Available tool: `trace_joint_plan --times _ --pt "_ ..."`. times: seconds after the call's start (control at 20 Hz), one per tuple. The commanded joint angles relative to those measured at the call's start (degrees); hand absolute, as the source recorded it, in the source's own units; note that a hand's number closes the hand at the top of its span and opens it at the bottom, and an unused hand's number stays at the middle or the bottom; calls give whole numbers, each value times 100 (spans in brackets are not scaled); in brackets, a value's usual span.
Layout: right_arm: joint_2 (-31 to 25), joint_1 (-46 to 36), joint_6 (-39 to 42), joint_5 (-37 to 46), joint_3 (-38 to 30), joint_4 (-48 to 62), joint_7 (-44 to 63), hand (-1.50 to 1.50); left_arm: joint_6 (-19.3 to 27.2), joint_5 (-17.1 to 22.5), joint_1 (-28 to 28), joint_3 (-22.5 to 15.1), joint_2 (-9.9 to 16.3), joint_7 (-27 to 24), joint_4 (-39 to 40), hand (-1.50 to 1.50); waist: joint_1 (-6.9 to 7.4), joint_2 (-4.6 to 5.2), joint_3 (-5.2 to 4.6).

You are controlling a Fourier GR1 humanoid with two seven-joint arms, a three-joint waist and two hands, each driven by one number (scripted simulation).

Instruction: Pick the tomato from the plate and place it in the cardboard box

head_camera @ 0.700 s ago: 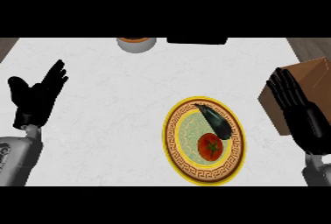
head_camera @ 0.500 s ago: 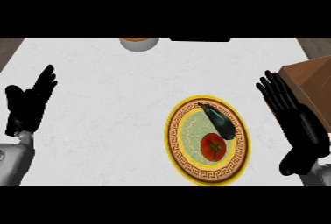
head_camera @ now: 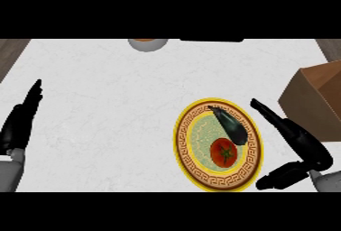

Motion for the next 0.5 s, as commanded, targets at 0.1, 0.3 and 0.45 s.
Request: trace_joint_plan --times 0.1,0.3,0.45 --pt "-6 -93 992 108 -77 1686 -2609 -150 24 -55 409 72 9 -261 -122 0 5 24 19" --pt "-45 -876 11 1222 -76 2141 -2710 -150 2 -115 270 158 44 -180 40 0 -39 11 8" --pt "-458 -949 -567 2073 158 2039 -2403 -150 94 -169 87 89 -51 110 -66 0 -67 0 7"
